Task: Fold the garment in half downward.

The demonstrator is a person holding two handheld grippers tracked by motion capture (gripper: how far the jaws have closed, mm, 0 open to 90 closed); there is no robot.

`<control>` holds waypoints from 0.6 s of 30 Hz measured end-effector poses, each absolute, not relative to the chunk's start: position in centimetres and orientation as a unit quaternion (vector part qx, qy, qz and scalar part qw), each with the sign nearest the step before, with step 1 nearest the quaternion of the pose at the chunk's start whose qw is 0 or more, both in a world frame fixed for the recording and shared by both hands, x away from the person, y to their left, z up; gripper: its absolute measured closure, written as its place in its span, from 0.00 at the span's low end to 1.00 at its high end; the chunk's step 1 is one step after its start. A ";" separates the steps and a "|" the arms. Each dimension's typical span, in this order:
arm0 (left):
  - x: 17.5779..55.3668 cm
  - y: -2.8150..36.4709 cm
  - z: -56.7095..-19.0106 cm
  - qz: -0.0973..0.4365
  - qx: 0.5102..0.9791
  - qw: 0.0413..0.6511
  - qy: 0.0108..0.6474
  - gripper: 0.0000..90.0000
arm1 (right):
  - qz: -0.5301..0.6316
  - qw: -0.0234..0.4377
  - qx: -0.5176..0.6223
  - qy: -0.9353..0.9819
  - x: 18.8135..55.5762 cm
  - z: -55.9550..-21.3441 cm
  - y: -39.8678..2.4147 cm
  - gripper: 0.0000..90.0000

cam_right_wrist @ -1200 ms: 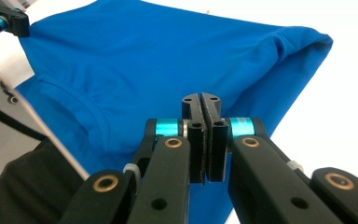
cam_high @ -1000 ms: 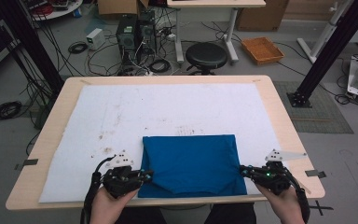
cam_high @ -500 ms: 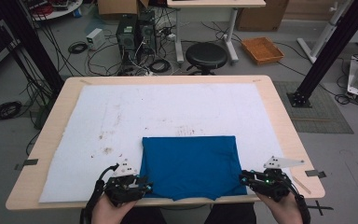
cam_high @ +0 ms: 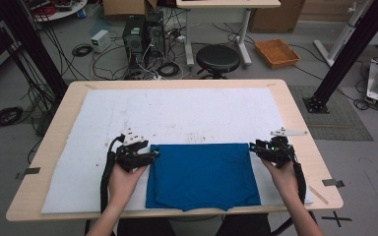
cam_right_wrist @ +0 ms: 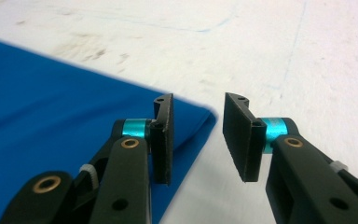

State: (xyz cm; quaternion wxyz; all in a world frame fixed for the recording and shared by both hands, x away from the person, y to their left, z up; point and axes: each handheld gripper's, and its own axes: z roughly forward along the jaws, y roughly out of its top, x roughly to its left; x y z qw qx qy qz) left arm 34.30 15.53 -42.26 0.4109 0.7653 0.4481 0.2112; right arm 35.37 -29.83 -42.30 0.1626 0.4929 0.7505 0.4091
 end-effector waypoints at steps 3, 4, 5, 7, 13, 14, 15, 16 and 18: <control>36.1 15.4 -43.1 0.220 0.767 0.390 0.460 0.53 | 0.386 0.165 0.504 0.755 37.1 -43.2 -29.2 0.70; 36.5 15.3 -43.4 0.216 0.768 0.387 0.463 0.53 | 0.381 0.163 0.506 0.756 37.5 -43.5 -29.0 0.70; 36.8 15.2 -43.7 0.210 0.769 0.381 0.468 0.53 | 0.376 0.154 0.508 0.760 37.8 -43.8 -28.9 0.71; 37.1 15.2 -44.2 0.195 0.776 0.367 0.474 0.57 | 0.369 0.148 0.505 0.767 38.2 -44.3 -28.7 0.76; 37.0 15.1 -44.5 0.179 0.785 0.370 0.464 0.87 | 0.362 0.151 0.482 0.783 38.1 -44.5 -28.2 0.96; 36.9 15.0 -44.4 0.183 0.790 0.366 0.456 0.91 | 0.364 0.154 0.481 0.783 38.0 -44.5 -28.3 0.97; 36.9 14.9 -44.4 0.185 0.790 0.366 0.456 0.94 | 0.364 0.152 0.481 0.783 38.0 -44.5 -28.4 0.97; 37.0 15.0 -44.4 0.185 0.790 0.368 0.454 0.95 | 0.366 0.151 0.482 0.781 38.0 -44.4 -28.4 0.97; 37.2 15.1 -44.4 0.184 0.786 0.371 0.458 0.95 | 0.367 0.152 0.482 0.781 38.2 -44.4 -28.6 0.98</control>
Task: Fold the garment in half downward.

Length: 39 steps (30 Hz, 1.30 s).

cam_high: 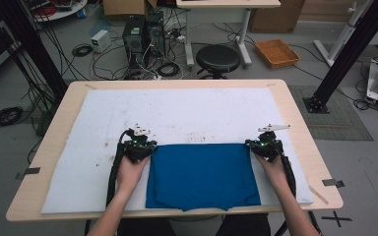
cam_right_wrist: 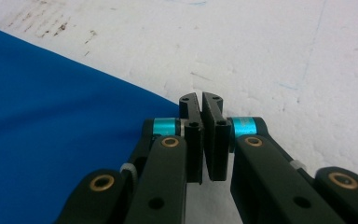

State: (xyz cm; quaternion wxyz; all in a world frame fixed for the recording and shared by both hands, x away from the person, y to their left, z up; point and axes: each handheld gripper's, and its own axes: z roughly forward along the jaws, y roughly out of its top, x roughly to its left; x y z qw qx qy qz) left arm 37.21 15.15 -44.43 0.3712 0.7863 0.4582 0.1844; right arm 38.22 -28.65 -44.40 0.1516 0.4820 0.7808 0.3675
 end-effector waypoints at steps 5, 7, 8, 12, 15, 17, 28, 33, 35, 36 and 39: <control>38.3 15.5 -44.4 0.188 0.776 0.382 0.465 0.96 | 0.371 0.154 0.484 0.778 39.4 -44.1 -28.9 0.98; 38.8 15.5 -44.2 0.196 0.774 0.381 0.466 0.96 | 0.376 0.155 0.485 0.774 40.2 -43.9 -28.9 0.98; 39.1 15.5 -44.2 0.199 0.771 0.383 0.468 0.96 | 0.374 0.158 0.484 0.775 40.6 -43.8 -28.9 0.98; 40.3 15.4 -44.0 0.210 0.772 0.375 0.468 0.96 | 0.371 0.169 0.479 0.777 42.0 -43.7 -28.6 0.98; 40.9 15.3 -44.0 0.216 0.771 0.375 0.467 0.96 | 0.363 0.175 0.477 0.781 42.7 -43.8 -28.4 0.98; 41.1 15.3 -43.9 0.218 0.770 0.377 0.466 0.96 | 0.363 0.177 0.478 0.780 42.9 -43.7 -28.3 0.98; 37.9 15.5 -40.4 0.285 0.755 0.415 0.419 0.40 | 0.403 0.185 0.454 0.773 40.7 -41.8 -28.6 0.63; 34.6 16.7 -39.0 0.305 0.726 0.434 0.438 0.33 | 0.434 0.189 0.437 0.765 38.0 -40.9 -29.4 0.53; 33.7 17.4 -39.0 0.292 0.725 0.442 0.441 0.33 | 0.446 0.195 0.431 0.760 36.9 -40.5 -30.0 0.50; 33.4 17.8 -39.0 0.278 0.727 0.452 0.435 0.39 | 0.453 0.198 0.432 0.754 36.4 -40.4 -30.3 0.47; 32.9 18.9 -39.2 0.258 0.718 0.487 0.424 0.46 | 0.471 0.195 0.433 0.743 35.3 -40.1 -31.3 0.45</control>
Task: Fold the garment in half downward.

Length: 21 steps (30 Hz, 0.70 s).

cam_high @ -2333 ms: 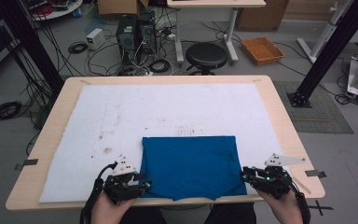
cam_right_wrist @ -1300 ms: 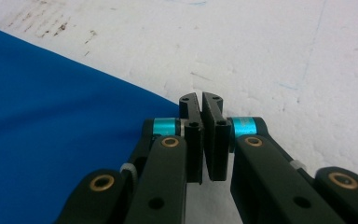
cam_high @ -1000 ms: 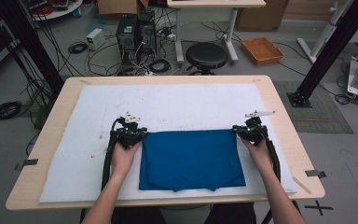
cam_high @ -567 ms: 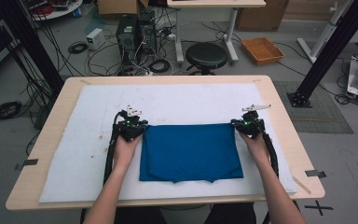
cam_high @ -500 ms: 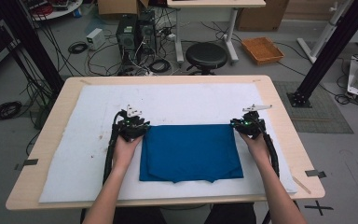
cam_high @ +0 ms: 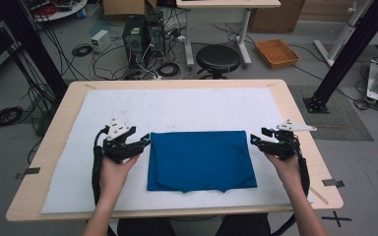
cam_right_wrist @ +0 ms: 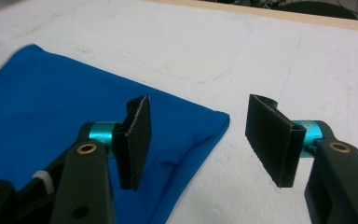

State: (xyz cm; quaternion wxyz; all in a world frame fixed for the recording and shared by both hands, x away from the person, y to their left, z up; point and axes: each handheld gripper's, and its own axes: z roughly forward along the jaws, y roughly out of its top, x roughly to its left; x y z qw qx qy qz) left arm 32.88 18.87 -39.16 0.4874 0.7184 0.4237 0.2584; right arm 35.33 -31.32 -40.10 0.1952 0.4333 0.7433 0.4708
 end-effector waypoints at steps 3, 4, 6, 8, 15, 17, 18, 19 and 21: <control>32.5 19.5 -39.7 0.244 0.716 0.501 0.421 0.45 | 0.477 0.194 0.436 0.738 34.8 -39.9 -32.1 0.45; 32.4 19.8 -40.1 0.241 0.713 0.507 0.420 0.45 | 0.477 0.195 0.437 0.737 34.7 -39.9 -32.3 0.45; 32.2 20.1 -41.0 0.250 0.723 0.509 0.394 0.45 | 0.479 0.194 0.442 0.733 34.7 -40.0 -32.7 0.45; 32.1 20.3 -41.7 0.264 0.727 0.508 0.380 0.45 | 0.480 0.192 0.447 0.730 34.7 -40.0 -33.0 0.46; 31.8 20.6 -41.6 0.245 0.697 0.550 0.389 0.45 | 0.484 0.198 0.449 0.725 34.8 -39.7 -33.2 0.46; 31.7 20.6 -41.3 0.252 0.696 0.547 0.391 0.45 | 0.486 0.198 0.448 0.724 34.8 -39.6 -33.2 0.46; 31.7 20.6 -41.2 0.249 0.696 0.546 0.395 0.44 | 0.486 0.199 0.448 0.724 34.8 -39.6 -33.2 0.46; 31.8 20.6 -41.1 0.247 0.695 0.546 0.397 0.43 | 0.487 0.198 0.448 0.723 34.8 -39.6 -33.2 0.46; 31.9 20.4 -40.8 0.243 0.701 0.539 0.398 0.41 | 0.485 0.197 0.449 0.724 34.7 -39.6 -33.3 0.45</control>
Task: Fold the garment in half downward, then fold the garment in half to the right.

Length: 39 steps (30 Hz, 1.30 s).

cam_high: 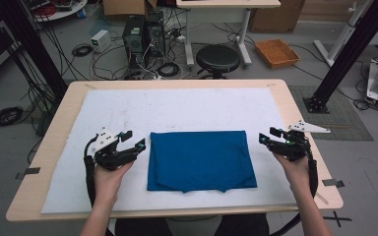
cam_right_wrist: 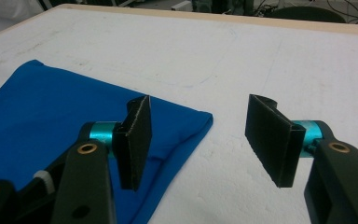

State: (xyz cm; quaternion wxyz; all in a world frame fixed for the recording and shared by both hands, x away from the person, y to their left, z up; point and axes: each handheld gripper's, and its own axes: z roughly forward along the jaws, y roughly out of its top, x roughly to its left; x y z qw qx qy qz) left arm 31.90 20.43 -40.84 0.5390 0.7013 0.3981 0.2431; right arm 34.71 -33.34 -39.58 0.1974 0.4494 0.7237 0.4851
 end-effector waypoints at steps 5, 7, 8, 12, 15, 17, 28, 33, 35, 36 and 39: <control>31.9 19.8 -40.3 0.251 0.707 0.531 0.394 0.36 | 0.487 0.199 0.450 0.722 34.6 -39.6 -33.6 0.45; 31.9 19.6 -40.1 0.255 0.710 0.525 0.393 0.33 | 0.487 0.197 0.452 0.721 34.6 -39.6 -33.7 0.45; 31.9 19.5 -40.1 0.253 0.710 0.527 0.392 0.33 | 0.487 0.197 0.454 0.720 34.6 -39.7 -33.7 0.45; 31.9 19.2 -39.9 0.248 0.715 0.524 0.390 0.33 | 0.488 0.194 0.454 0.720 34.7 -39.7 -33.8 0.43; 31.8 19.1 -39.6 0.237 0.717 0.522 0.397 0.33 | 0.489 0.194 0.464 0.712 34.7 -39.5 -33.7 0.33; 31.9 19.1 -39.4 0.230 0.717 0.524 0.398 0.33 | 0.487 0.190 0.474 0.709 34.8 -39.4 -33.7 0.30; 31.6 18.7 -39.2 0.229 0.726 0.523 0.383 0.33 | 0.481 0.179 0.472 0.717 35.4 -39.6 -33.4 0.25; 31.3 18.3 -38.8 0.224 0.732 0.520 0.379 0.38 | 0.483 0.184 0.462 0.721 35.1 -39.5 -33.4 0.29; 31.1 18.1 -38.6 0.229 0.738 0.510 0.377 0.38 | 0.485 0.186 0.461 0.720 35.0 -39.4 -33.6 0.30; 30.9 18.0 -38.5 0.228 0.741 0.507 0.376 0.38 | 0.486 0.185 0.461 0.719 35.0 -39.4 -33.6 0.30; 30.0 18.0 -38.6 0.220 0.747 0.498 0.381 0.39 | 0.485 0.185 0.463 0.718 35.0 -39.4 -33.7 0.30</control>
